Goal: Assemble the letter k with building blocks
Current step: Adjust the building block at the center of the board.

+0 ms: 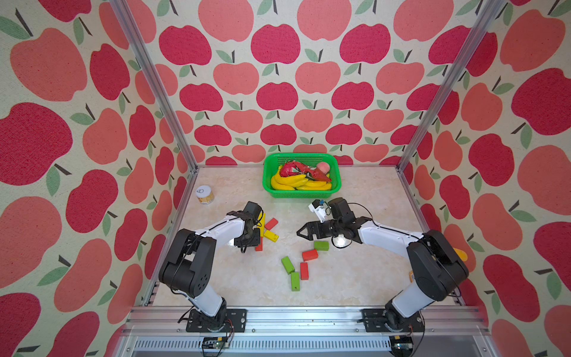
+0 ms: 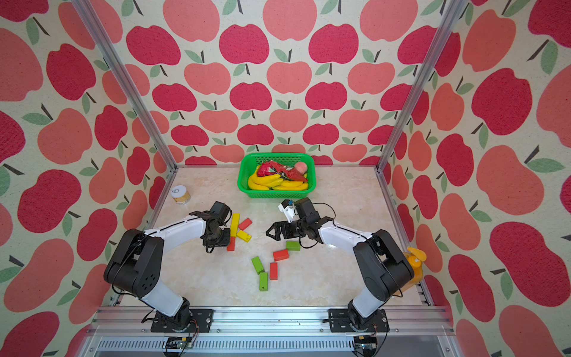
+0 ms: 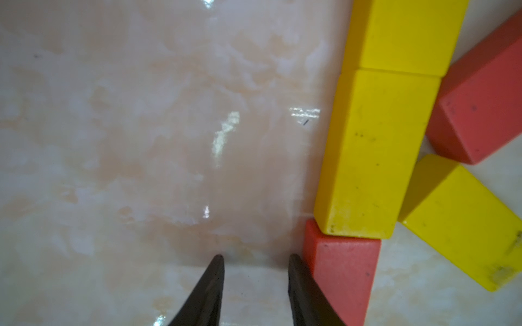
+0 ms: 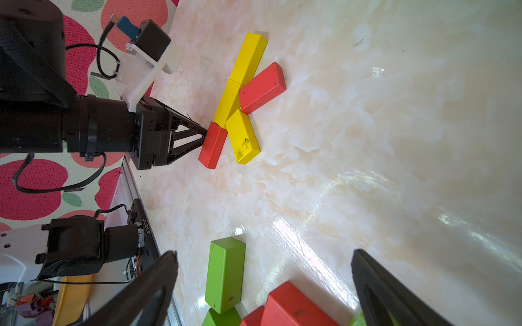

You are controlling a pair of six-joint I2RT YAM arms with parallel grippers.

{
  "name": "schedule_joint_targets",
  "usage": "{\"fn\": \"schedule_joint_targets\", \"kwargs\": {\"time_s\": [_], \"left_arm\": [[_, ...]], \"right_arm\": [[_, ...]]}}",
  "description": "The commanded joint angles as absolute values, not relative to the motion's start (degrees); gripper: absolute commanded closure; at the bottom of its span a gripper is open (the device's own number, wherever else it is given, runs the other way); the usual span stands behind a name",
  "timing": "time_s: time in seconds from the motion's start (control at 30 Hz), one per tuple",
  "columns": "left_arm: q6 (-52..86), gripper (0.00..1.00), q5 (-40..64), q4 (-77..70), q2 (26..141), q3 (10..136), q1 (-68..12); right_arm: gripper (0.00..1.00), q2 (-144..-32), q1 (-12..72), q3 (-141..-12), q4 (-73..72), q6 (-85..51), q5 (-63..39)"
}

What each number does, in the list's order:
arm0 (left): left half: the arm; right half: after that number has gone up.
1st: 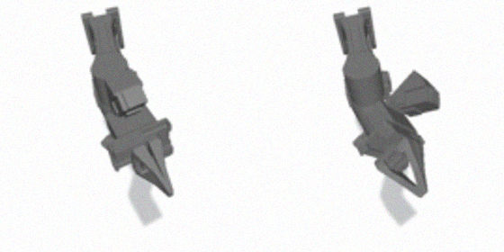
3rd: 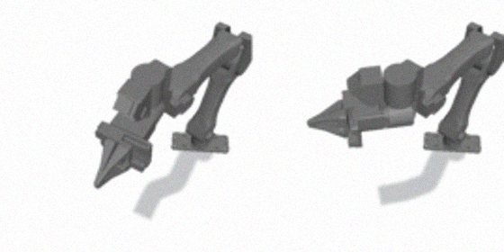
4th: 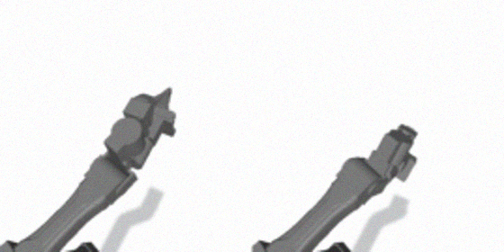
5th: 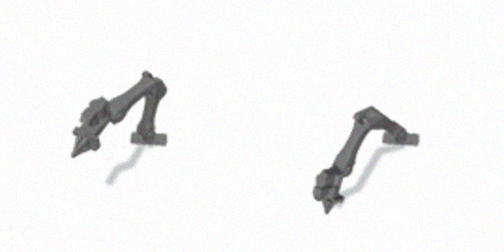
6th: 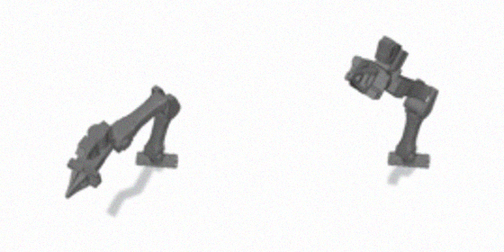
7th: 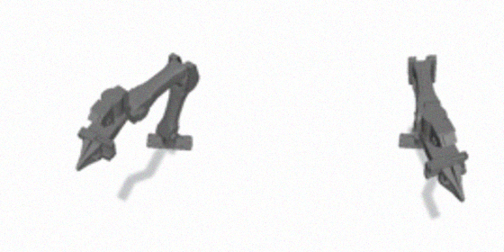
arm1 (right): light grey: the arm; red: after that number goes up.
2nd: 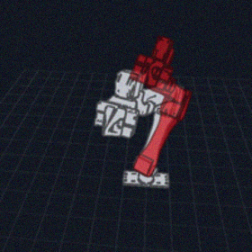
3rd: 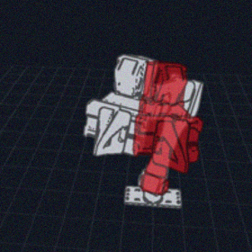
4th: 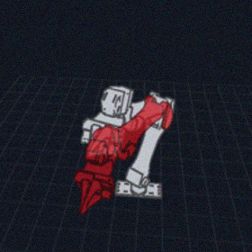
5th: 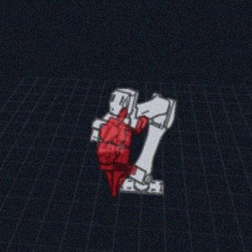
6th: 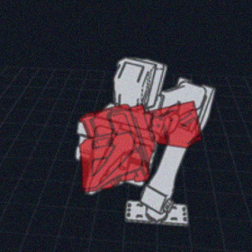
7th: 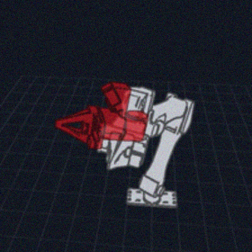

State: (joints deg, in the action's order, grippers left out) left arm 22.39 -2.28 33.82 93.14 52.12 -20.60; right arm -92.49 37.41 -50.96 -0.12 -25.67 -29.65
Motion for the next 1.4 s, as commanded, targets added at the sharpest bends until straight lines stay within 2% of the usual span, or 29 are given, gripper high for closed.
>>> {"fn": "schedule_joint_targets", "kwargs": {"time_s": [0.0, 0.33, 0.73, 1.0, 1.17, 1.37], "left_arm": [[21.2, 0.58, -2.1, 33.4, 92.8, 52.3, -20.3], [22.0, 0.56, -6.9, 35.9, 94.4, 54.6, -20.3], [21.1, 0.53, -7.1, 35.7, 97.8, 56.4, -20.2], [20.7, 0.49, -6.7, 34.5, 98.1, 56.4, -20.1], [20.7, 0.42, -6.4, 34.2, 98.0, 56.3, -20.0], [21.5, 0.41, -8.5, 36.2, 98.5, 57.2, -19.8]], "right_arm": [[0.01, -92.6, 37.7, -50.4, -1.0, -26.5, -30.9], [0.01, -93.1, 37.7, -50.4, -1.3, -26.3, -31.3], [0.01, -92.7, 37.7, -49.8, -1.7, -26.5, -31.1], [0.02, -92.9, 37.7, -50.0, -1.8, -26.6, -31.3], [0.02, -92.9, 37.8, -49.9, -1.8, -26.7, -31.1], [0.02, -92.6, 37.8, -49.6, -2.1, -27.0, -31.1]]}}
